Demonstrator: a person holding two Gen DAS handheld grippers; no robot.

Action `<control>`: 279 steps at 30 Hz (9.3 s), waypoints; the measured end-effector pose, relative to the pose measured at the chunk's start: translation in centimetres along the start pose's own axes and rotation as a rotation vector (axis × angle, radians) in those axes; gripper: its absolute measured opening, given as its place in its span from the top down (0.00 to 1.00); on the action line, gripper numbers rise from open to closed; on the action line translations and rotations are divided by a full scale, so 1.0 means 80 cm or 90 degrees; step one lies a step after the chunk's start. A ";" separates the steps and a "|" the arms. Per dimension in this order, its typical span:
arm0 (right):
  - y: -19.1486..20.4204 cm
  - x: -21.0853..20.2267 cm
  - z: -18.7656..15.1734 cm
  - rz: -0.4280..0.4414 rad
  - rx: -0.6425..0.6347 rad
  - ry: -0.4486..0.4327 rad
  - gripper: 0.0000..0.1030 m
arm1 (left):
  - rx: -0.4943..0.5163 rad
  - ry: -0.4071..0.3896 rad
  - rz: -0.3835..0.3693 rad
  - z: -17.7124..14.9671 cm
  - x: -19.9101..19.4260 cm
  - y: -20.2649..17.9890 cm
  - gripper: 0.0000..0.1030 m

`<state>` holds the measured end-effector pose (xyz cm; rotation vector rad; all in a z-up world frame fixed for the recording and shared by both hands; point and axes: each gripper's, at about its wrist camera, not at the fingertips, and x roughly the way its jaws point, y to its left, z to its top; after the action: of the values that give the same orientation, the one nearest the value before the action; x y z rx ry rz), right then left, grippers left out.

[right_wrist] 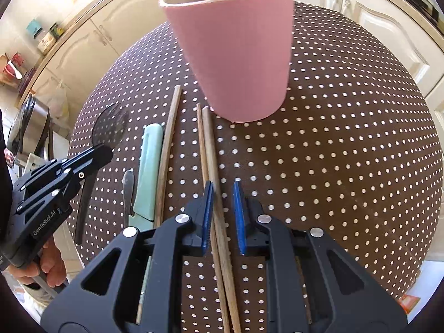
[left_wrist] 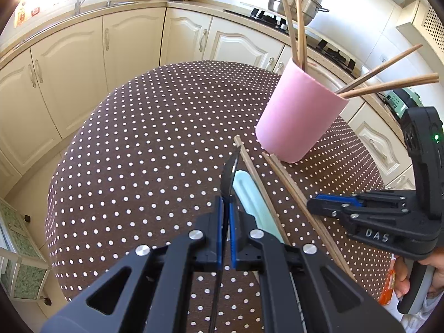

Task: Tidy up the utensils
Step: 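Lift the black knife and the wooden chopstick above the pink cup, then lower both into the pink cup, opening the left tool then the right tool, then move both open tools down to the light blue knife and a chopstick, then close the left tool on the light blue knife while the right tool grasps a wooden chopstick, then lift the light blue knife and the chopstick above the pink cup, then lower both into the pink cup, opening the left tool then the right tool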

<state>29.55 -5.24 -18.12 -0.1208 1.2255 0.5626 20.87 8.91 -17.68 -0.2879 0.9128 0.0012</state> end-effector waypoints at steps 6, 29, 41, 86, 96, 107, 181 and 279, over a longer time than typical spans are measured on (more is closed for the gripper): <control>0.024 0.011 0.005 -0.054 -0.048 0.016 0.87 | -0.005 -0.009 -0.035 0.003 -0.001 -0.004 0.96; -0.068 -0.158 -0.104 -0.010 0.071 -0.415 0.95 | 0.016 -0.348 -0.273 0.015 -0.078 -0.046 0.96; -0.095 -0.232 -0.041 -0.014 0.124 -0.722 0.94 | 0.001 -0.529 -0.335 0.101 -0.076 -0.083 0.96; -0.016 -0.201 -0.019 -0.043 -0.021 -0.773 0.93 | 0.014 -0.427 -0.190 0.103 -0.037 -0.058 0.53; -0.004 -0.200 -0.026 -0.065 -0.024 -0.748 0.92 | 0.039 -0.384 -0.098 0.099 -0.063 -0.054 0.41; 0.005 -0.199 -0.034 -0.075 -0.023 -0.714 0.92 | 0.085 -0.375 -0.001 0.092 -0.090 -0.067 0.35; -0.007 -0.021 -0.081 -0.081 -0.055 -0.122 0.87 | 0.081 0.083 0.004 0.001 0.035 -0.018 0.54; -0.002 -0.243 -0.006 -0.031 0.003 -0.785 0.95 | 0.135 -0.380 -0.105 0.135 -0.108 -0.128 0.82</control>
<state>24.88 -12.21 -0.59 0.1898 0.0229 0.4559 25.24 2.77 -2.25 -0.1492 0.2901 -0.1539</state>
